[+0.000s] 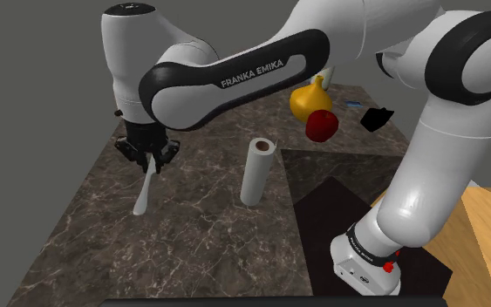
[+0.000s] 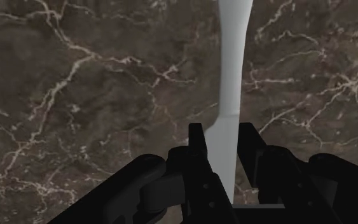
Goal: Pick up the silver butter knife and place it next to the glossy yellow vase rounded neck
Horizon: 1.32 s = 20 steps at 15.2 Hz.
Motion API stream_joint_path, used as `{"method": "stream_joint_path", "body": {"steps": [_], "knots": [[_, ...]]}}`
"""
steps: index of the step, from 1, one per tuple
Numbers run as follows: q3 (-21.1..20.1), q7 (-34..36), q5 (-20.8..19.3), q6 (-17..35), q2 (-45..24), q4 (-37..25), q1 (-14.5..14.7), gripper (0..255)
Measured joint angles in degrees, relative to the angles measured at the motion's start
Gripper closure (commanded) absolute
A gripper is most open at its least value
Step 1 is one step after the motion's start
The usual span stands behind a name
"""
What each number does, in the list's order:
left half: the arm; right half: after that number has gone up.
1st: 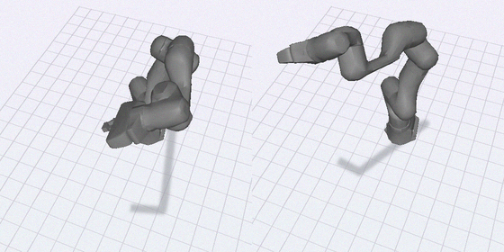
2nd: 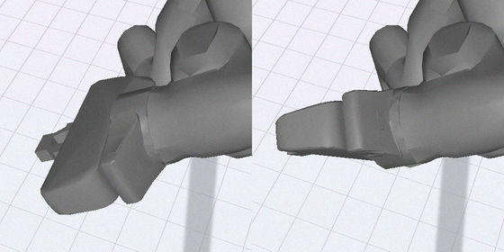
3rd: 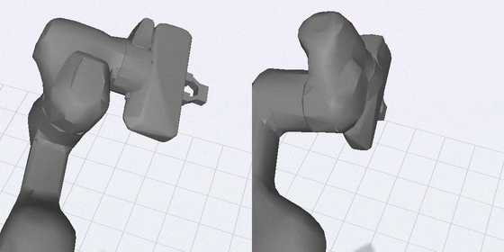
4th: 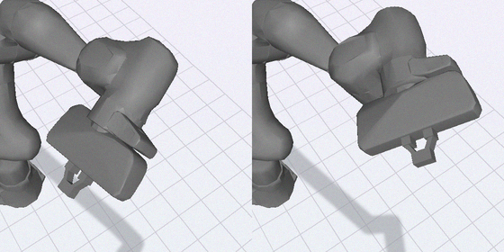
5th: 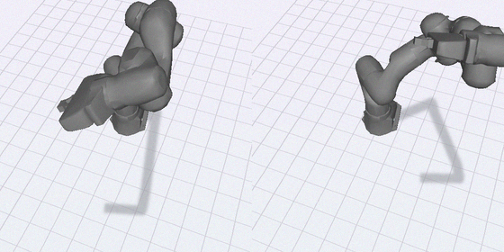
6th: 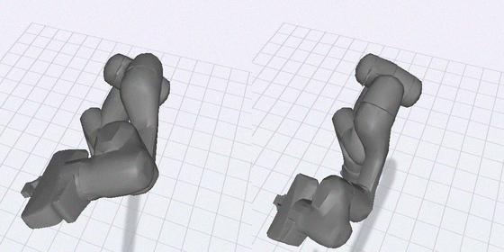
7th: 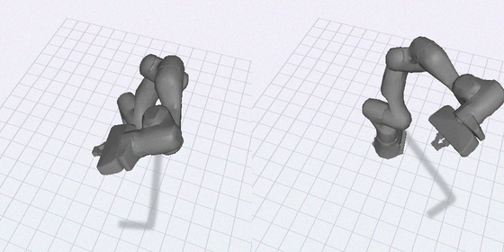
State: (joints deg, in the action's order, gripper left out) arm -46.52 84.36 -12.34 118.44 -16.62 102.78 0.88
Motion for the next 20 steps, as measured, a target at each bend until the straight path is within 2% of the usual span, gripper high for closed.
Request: {"method": "stream_joint_path", "body": {"steps": [20], "knots": [[-1.33, -1.86, 2.83, -14.61, 2.74, -12.82, -0.02, 255]]}}
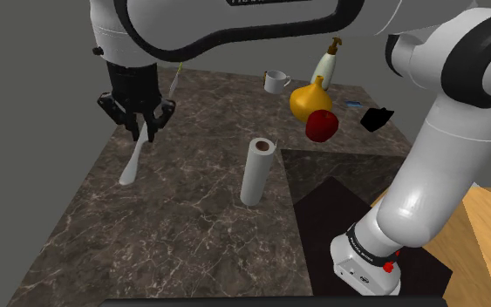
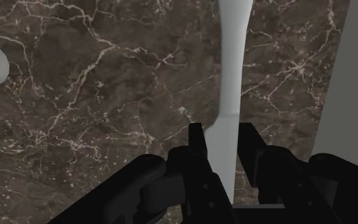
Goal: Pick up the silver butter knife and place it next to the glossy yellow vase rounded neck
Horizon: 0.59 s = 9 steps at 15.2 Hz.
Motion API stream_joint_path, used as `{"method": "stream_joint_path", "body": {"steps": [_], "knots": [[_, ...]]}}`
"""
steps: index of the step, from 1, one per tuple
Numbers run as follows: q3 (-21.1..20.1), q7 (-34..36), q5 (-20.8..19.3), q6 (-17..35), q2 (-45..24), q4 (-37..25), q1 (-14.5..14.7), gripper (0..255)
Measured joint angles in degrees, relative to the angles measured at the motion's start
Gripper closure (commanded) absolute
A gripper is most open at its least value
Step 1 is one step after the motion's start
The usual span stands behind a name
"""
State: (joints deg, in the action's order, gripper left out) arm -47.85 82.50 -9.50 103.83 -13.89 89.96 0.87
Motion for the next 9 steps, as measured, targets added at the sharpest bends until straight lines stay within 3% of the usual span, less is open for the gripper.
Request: {"method": "stream_joint_path", "body": {"steps": [9], "knots": [[-0.06, 0.44, -1.21, -7.66, -1.76, -9.0, 1.84, 255]]}}
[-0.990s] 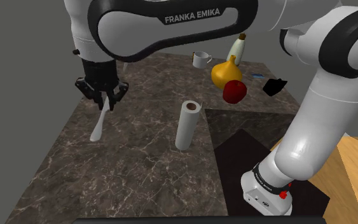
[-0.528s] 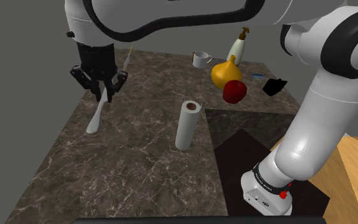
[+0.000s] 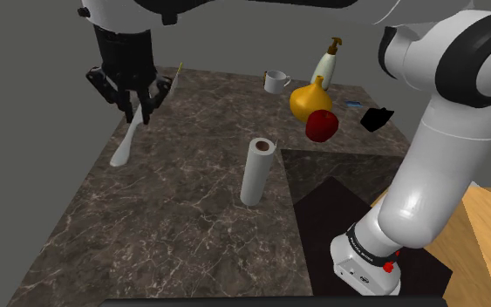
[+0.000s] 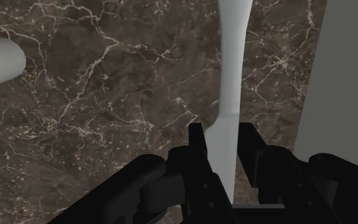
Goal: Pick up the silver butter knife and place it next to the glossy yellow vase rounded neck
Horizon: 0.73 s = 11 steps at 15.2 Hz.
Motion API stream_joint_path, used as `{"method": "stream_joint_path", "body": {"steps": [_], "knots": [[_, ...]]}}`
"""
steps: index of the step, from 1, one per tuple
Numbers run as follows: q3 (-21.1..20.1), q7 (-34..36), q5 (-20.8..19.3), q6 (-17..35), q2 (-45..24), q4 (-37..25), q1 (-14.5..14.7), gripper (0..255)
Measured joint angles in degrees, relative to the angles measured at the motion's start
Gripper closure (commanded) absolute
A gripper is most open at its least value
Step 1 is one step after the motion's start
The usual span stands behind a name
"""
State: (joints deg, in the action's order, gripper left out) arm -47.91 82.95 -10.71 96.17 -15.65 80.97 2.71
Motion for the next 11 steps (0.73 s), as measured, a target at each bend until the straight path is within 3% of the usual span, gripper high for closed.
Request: {"method": "stream_joint_path", "body": {"steps": [2, 6, 11], "knots": [[-0.08, -0.84, 0.94, -0.53, 1.26, 0.38, -1.0, 255], [0.77, -8.16, 8.69, 1.98, 10.99, 9.64, -8.28, 255], [5.6, -18.92, 16.97, 2.83, 21.7, 18.56, -13.52, 255]]}}
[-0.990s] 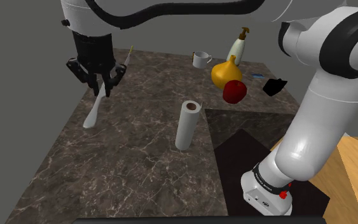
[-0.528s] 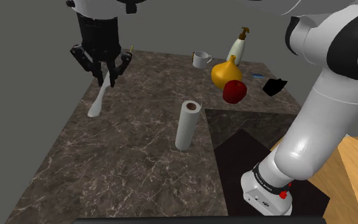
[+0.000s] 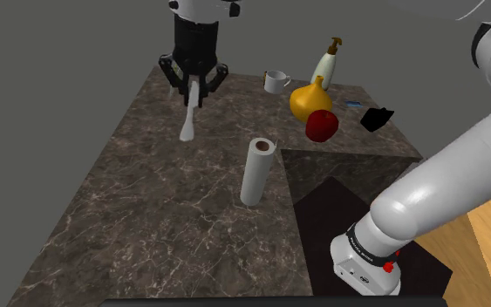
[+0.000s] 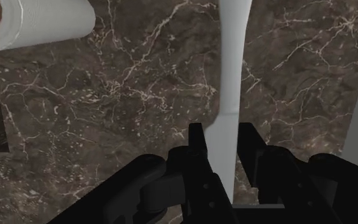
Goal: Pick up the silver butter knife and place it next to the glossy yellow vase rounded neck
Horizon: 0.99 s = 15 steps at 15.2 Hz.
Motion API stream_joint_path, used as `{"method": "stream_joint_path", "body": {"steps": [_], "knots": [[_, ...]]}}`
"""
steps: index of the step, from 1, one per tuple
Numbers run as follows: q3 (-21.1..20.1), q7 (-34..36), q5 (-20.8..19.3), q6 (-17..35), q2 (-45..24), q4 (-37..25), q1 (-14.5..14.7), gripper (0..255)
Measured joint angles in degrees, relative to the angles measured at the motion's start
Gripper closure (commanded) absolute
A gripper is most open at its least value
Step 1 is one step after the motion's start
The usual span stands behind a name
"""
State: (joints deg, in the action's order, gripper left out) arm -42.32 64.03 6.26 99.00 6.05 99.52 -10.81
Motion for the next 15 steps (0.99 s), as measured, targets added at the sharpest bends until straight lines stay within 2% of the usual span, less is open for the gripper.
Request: {"method": "stream_joint_path", "body": {"steps": [4, 7, 15], "knots": [[5.23, -8.01, 4.57, 0.17, 7.34, 6.8, -1.7, 255], [9.15, -13.41, 6.31, -0.21, 11.35, 10.66, -2.53, 255], [18.92, -26.1, 7.02, -1.92, 18.28, 17.5, -4.88, 255]]}}
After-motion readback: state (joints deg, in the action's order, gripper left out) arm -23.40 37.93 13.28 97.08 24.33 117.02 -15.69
